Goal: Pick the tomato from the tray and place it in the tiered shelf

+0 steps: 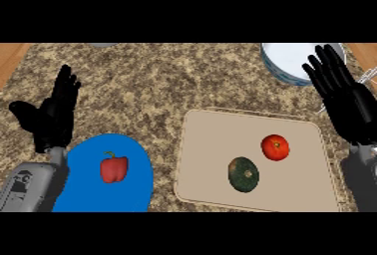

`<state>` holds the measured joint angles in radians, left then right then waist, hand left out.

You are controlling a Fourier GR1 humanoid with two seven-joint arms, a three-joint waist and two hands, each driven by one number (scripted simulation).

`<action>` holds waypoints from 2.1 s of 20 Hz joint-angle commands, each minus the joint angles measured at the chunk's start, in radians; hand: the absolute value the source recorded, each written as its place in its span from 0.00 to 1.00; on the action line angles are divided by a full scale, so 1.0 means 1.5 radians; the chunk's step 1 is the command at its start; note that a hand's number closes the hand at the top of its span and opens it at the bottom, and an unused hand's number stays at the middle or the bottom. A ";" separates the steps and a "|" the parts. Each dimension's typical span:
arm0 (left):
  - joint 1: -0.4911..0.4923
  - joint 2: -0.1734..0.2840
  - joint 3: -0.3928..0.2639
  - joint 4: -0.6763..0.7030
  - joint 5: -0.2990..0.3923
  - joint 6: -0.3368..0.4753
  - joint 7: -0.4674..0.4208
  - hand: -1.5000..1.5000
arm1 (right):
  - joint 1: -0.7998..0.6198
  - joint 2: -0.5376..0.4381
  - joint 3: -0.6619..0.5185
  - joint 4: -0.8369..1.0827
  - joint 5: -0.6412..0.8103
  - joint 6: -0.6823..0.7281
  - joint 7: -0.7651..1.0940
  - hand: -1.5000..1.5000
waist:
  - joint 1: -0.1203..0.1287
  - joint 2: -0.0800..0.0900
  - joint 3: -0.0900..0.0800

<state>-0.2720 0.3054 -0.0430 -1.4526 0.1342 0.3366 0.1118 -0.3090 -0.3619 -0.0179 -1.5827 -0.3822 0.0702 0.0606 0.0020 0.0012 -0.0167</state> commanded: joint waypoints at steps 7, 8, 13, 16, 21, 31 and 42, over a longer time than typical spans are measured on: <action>0.111 0.050 0.009 0.027 0.019 -0.080 0.010 0.50 | 0.023 -0.079 0.043 0.099 0.365 -0.252 0.064 1.00 | -0.022 0.011 -0.011; 0.129 0.058 0.012 0.036 0.023 -0.089 0.010 0.50 | 0.032 -0.069 0.013 0.102 0.396 -0.323 0.052 1.00 | -0.025 0.005 -0.001; 0.171 0.067 0.008 0.033 0.040 -0.139 -0.015 0.50 | 0.084 0.118 0.172 0.073 0.600 -0.539 0.099 0.00 | 0.008 -0.003 0.008; 0.173 0.068 0.017 0.048 0.046 -0.153 -0.027 0.50 | 0.082 0.175 0.261 0.057 0.740 -0.569 0.215 0.00 | 0.001 -0.004 0.008; 0.196 0.088 0.033 0.043 0.059 -0.174 -0.026 0.50 | 0.082 0.145 0.236 0.064 0.953 -0.480 0.426 0.00 | -0.013 -0.009 0.004; 0.193 0.075 0.027 0.033 0.051 -0.165 -0.025 0.50 | 0.042 0.173 0.307 0.016 1.043 0.009 0.698 0.00 | -0.009 -0.006 0.007; 0.197 0.084 0.042 0.028 0.064 -0.191 -0.015 0.50 | -0.021 0.210 0.271 -0.048 1.040 0.346 0.805 0.00 | -0.007 -0.005 0.010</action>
<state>0.0247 0.4315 0.0161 -1.4165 0.2282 0.0601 0.0830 -0.3053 -0.0683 0.3982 -1.6058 1.1759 0.3416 1.0826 -0.0039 -0.0065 -0.0033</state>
